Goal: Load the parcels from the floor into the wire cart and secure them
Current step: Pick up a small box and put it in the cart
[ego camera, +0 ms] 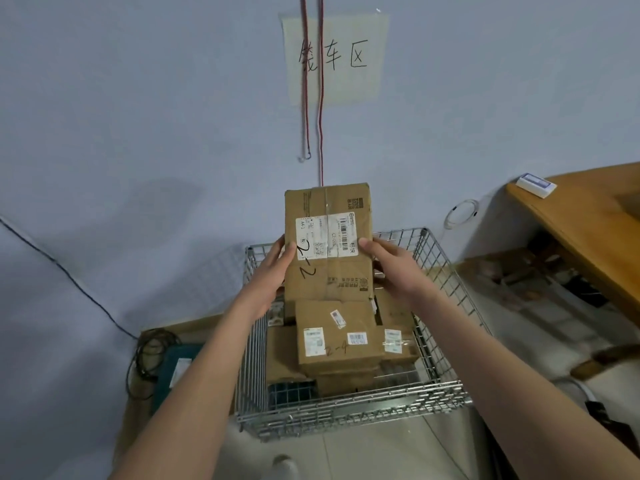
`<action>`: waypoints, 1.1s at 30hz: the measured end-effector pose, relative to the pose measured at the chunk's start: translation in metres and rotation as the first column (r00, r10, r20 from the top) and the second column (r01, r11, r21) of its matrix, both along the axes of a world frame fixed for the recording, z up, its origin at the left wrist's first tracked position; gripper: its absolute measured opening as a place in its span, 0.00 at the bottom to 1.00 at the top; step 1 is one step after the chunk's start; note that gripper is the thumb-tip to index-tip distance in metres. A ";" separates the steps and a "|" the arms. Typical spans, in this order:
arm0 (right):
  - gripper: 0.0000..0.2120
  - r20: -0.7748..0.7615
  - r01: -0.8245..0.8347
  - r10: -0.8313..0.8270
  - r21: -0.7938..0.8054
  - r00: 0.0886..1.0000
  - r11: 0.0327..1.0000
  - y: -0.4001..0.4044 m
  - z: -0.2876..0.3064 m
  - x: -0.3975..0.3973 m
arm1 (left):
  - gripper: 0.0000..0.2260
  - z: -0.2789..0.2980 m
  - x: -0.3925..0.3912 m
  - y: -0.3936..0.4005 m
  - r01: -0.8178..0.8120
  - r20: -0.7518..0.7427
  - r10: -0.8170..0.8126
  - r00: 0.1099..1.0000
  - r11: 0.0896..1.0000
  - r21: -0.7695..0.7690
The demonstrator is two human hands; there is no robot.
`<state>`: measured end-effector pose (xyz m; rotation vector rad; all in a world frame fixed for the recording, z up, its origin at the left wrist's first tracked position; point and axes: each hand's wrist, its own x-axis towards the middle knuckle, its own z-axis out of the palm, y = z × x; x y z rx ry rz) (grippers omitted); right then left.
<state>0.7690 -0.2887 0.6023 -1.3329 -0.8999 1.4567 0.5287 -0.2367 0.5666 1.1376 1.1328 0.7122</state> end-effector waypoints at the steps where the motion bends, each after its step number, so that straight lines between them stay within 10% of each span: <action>1: 0.14 -0.003 -0.005 0.005 -0.004 1.000 1.000 0.003 -0.002 0.006 | 0.38 -0.001 0.006 0.003 0.000 -0.002 0.000 1.000 1.000 0.005; 10: 0.33 0.026 0.065 -0.064 -0.033 0.998 0.997 0.058 -0.014 0.043 | 0.35 -0.002 0.043 0.074 0.069 0.069 -0.068 0.995 0.997 -0.020; 33: 0.25 -0.029 -0.019 0.010 -0.332 1.000 0.943 0.114 -0.125 0.227 | 0.39 -0.096 0.234 0.122 -0.144 -0.098 0.132 0.986 0.982 -0.119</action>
